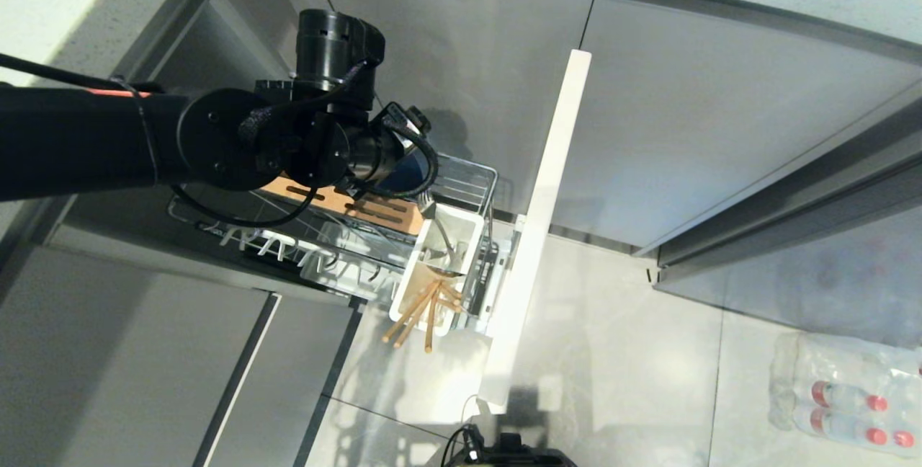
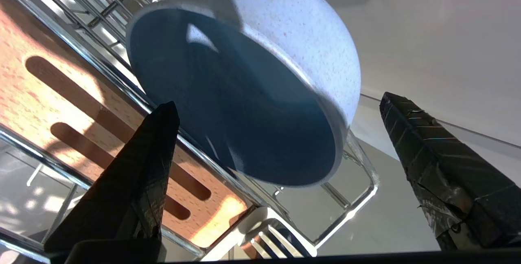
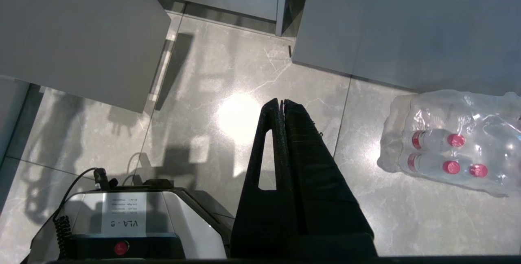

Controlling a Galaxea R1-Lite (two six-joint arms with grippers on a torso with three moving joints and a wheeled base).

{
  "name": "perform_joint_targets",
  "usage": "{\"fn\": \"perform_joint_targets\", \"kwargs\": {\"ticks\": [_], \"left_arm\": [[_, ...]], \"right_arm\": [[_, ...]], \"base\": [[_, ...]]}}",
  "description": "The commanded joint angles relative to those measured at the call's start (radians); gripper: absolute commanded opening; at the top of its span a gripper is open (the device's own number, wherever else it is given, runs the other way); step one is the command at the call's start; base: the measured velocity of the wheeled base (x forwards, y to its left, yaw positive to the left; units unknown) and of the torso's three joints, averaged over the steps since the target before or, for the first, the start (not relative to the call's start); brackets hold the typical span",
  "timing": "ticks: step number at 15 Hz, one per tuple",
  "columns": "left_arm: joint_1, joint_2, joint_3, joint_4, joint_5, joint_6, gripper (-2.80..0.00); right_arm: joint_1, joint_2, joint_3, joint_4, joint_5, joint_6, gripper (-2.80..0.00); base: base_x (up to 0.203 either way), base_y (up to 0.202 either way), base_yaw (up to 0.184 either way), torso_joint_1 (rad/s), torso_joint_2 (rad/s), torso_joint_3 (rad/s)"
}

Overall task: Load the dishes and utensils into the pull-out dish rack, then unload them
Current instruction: Take the bowl out of the cupboard

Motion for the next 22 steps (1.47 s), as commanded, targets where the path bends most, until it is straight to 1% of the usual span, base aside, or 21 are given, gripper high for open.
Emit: {"fn": "perform_joint_targets", "kwargs": {"ticks": [1, 3, 4, 6, 7, 13, 17, 22], "left_arm": [[0.001, 0.004, 0.001, 0.001, 0.003, -0.004, 0.0], [0.002, 0.01, -0.001, 0.003, -0.006, -0.002, 0.0], [0.006, 0.008, 0.003, 0.004, -0.034, -0.002, 0.0], [0.007, 0.004, 0.005, 0.005, -0.046, -0.001, 0.0], [0.008, 0.004, 0.005, 0.006, -0.048, 0.0, -2.8], [0.007, -0.014, 0.007, 0.009, -0.048, 0.001, -2.8], [-0.009, -0.037, 0.021, 0.009, -0.048, 0.001, -2.8], [-0.055, -0.148, 0.046, 0.01, -0.047, 0.001, -2.8]], "right_arm": [[0.0, 0.001, 0.0, 0.0, 0.0, 0.0, -2.8], [0.0, 0.001, 0.0, 0.0, 0.0, 0.0, -2.8], [0.0, 0.001, 0.0, 0.0, 0.0, 0.0, -2.8], [0.0, 0.001, 0.0, 0.0, 0.0, 0.001, -2.8], [-0.001, 0.001, 0.0, 0.0, 0.0, 0.0, -2.8], [0.0, 0.001, 0.0, 0.0, 0.0, 0.0, -2.8], [0.0, 0.001, 0.0, 0.0, 0.0, 0.002, -2.8], [-0.001, 0.001, 0.0, 0.0, 0.0, 0.001, -2.8]], "base": [[0.0, 0.0, 0.0, 0.0, 0.0, 0.0], [0.0, 0.0, 0.0, 0.0, 0.0, 0.0], [0.0, 0.0, 0.0, 0.0, 0.0, 0.0], [0.0, 0.0, 0.0, 0.0, 0.0, 0.0], [0.0, 0.0, 0.0, 0.0, 0.0, 0.0], [0.0, 0.0, 0.0, 0.0, 0.0, 0.0], [0.0, 0.0, 0.0, 0.0, 0.0, 0.0], [0.0, 0.0, 0.0, 0.0, 0.0, 0.0]]}}
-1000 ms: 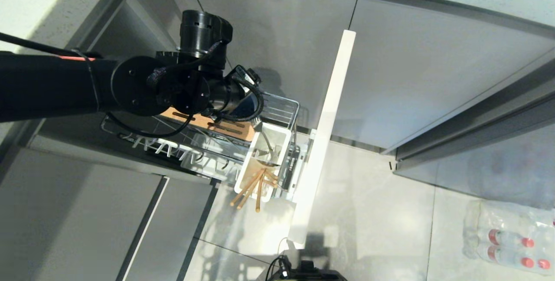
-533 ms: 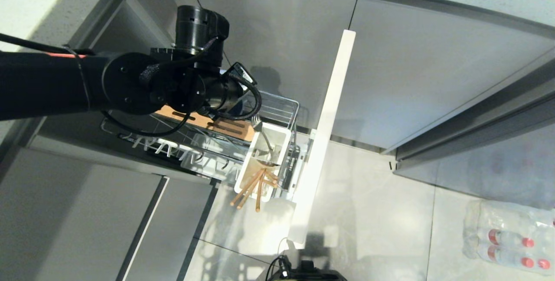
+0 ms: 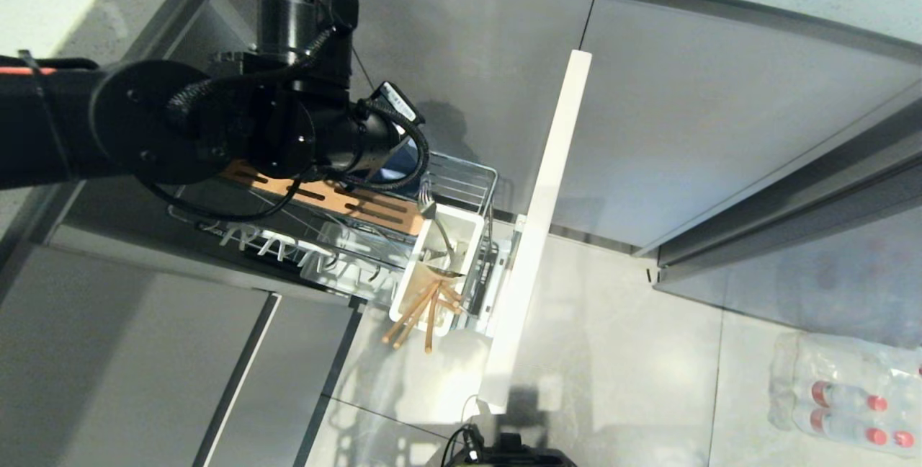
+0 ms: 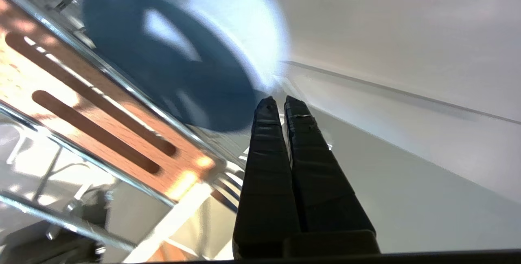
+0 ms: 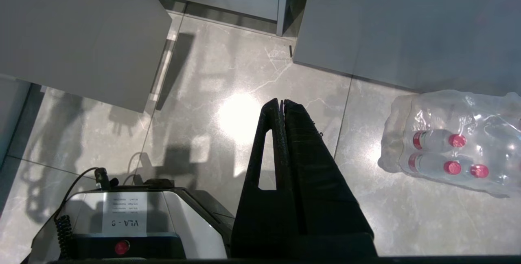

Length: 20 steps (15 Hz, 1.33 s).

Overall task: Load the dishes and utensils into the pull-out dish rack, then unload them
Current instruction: Take the bowl out of the cupboard

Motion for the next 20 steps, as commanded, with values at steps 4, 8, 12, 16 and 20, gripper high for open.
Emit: {"fn": "perform_joint_targets", "kwargs": {"ticks": [4, 8, 12, 16, 20], "left_arm": [[-0.038, -0.201, 0.024, -0.003, 0.005, 0.019, -2.8], [-0.033, -0.17, 0.031, -0.003, 0.011, 0.035, -2.8], [-0.031, -0.107, 0.032, -0.006, 0.064, 0.034, 0.0], [-0.012, -0.025, 0.032, -0.015, 0.063, 0.03, 0.0], [0.009, 0.02, 0.03, -0.048, 0.062, 0.03, 0.0]], "right_arm": [[0.0, 0.001, 0.0, 0.0, 0.0, 0.0, -2.8], [-0.001, 0.001, 0.0, 0.0, 0.0, 0.0, -2.8], [0.0, 0.001, 0.0, 0.0, 0.0, 0.0, -2.8], [0.0, 0.001, 0.0, 0.0, 0.0, 0.0, -2.8], [0.0, 0.001, 0.0, 0.0, 0.0, 0.0, -2.8]], "base": [[0.0, 0.0, 0.0, 0.0, 0.0, 0.0], [0.0, 0.0, 0.0, 0.0, 0.0, 0.0], [0.0, 0.0, 0.0, 0.0, 0.0, 0.0], [0.0, 0.0, 0.0, 0.0, 0.0, 0.0], [0.0, 0.0, 0.0, 0.0, 0.0, 0.0]]}}
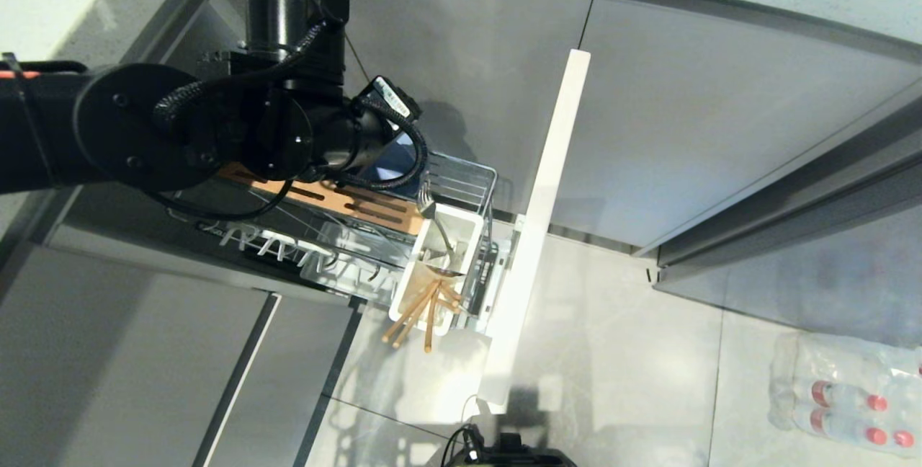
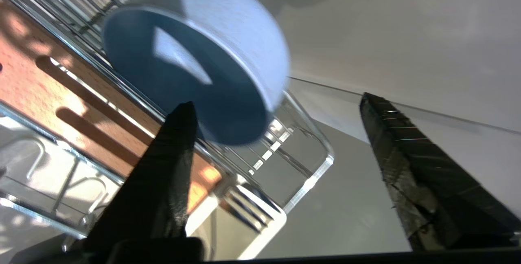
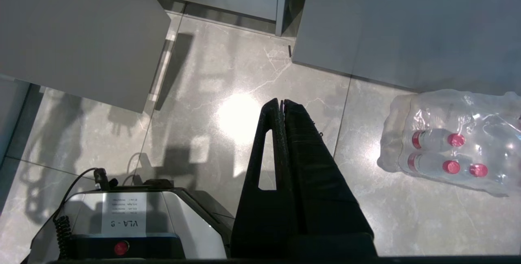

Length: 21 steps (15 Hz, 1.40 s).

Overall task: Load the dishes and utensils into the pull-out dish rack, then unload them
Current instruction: Take the bowl out of the cupboard

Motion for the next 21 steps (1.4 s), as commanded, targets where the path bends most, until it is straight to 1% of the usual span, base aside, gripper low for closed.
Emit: {"fn": "perform_joint_targets", "kwargs": {"ticks": [1, 3, 5, 8, 10, 20, 21], "left_arm": [[0.007, 0.037, -0.016, -0.003, 0.002, -0.004, 0.0], [0.009, 0.077, -0.041, -0.032, 0.0, 0.007, 0.0], [0.025, 0.105, -0.044, -0.077, 0.0, 0.044, 0.0], [0.036, 0.143, -0.066, -0.126, -0.004, 0.053, 0.0], [0.046, 0.145, -0.074, -0.129, -0.004, 0.078, 0.0], [0.053, 0.183, -0.093, -0.129, -0.004, 0.098, 0.0], [0.053, 0.186, -0.093, -0.129, -0.003, 0.105, -2.8]], "right_arm": [[0.0, 0.0, 0.0, 0.0, 0.0, 0.002, -2.8], [0.0, 0.0, 0.0, 0.0, 0.0, 0.002, -2.8], [0.0, 0.0, 0.0, 0.0, 0.0, 0.0, -2.8], [0.0, 0.0, 0.0, 0.0, 0.0, 0.001, -2.8], [-0.001, 0.0, 0.0, 0.0, 0.0, 0.0, -2.8], [0.0, 0.0, 0.0, 0.0, 0.0, 0.0, -2.8], [0.0, 0.0, 0.0, 0.0, 0.0, 0.0, -2.8]], "base": [[0.0, 0.0, 0.0, 0.0, 0.0, 0.0], [0.0, 0.0, 0.0, 0.0, 0.0, 0.0], [0.0, 0.0, 0.0, 0.0, 0.0, 0.0], [0.0, 0.0, 0.0, 0.0, 0.0, 0.0], [0.0, 0.0, 0.0, 0.0, 0.0, 0.0], [0.0, 0.0, 0.0, 0.0, 0.0, 0.0], [0.0, 0.0, 0.0, 0.0, 0.0, 0.0]]}}
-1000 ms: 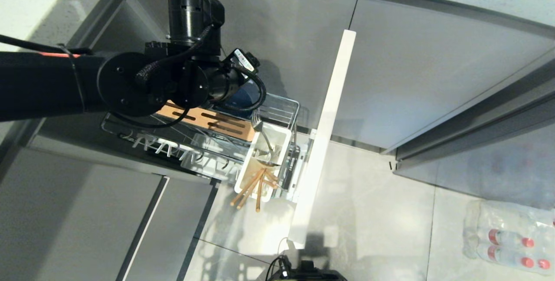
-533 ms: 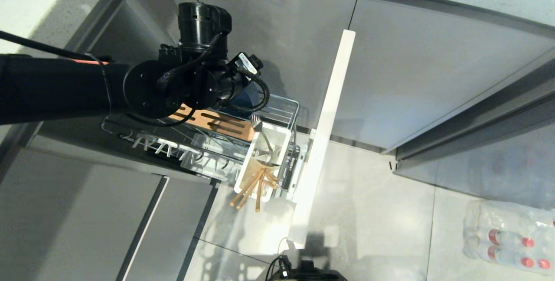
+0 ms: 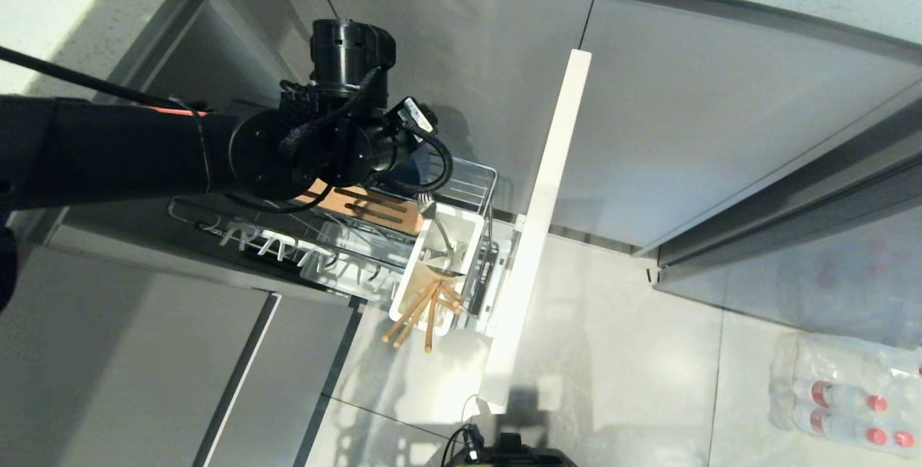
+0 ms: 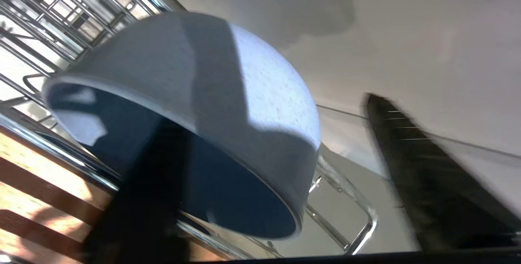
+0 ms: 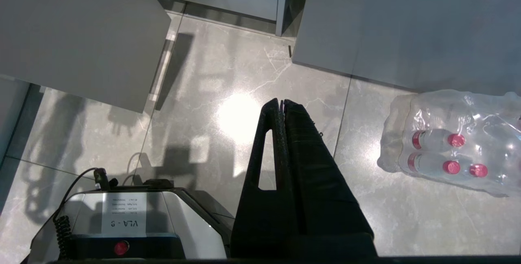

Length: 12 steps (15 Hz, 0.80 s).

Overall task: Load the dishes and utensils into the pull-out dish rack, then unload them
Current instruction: Take the bowl out of the cupboard

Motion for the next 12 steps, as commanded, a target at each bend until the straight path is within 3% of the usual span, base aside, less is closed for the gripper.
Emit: {"fn": "perform_joint_targets", "kwargs": {"ticks": [1, 12], "left_arm": [[0.0, 0.007, -0.001, -0.001, 0.003, -0.004, -2.8], [-0.024, -0.019, -0.002, 0.009, 0.006, -0.005, -2.8]], "right_arm": [[0.0, 0.0, 0.0, 0.0, 0.0, 0.0, -2.8], [-0.001, 0.0, 0.0, 0.0, 0.0, 0.0, -2.8]], "base": [[0.0, 0.0, 0.0, 0.0, 0.0, 0.0], [0.0, 0.0, 0.0, 0.0, 0.0, 0.0]]}}
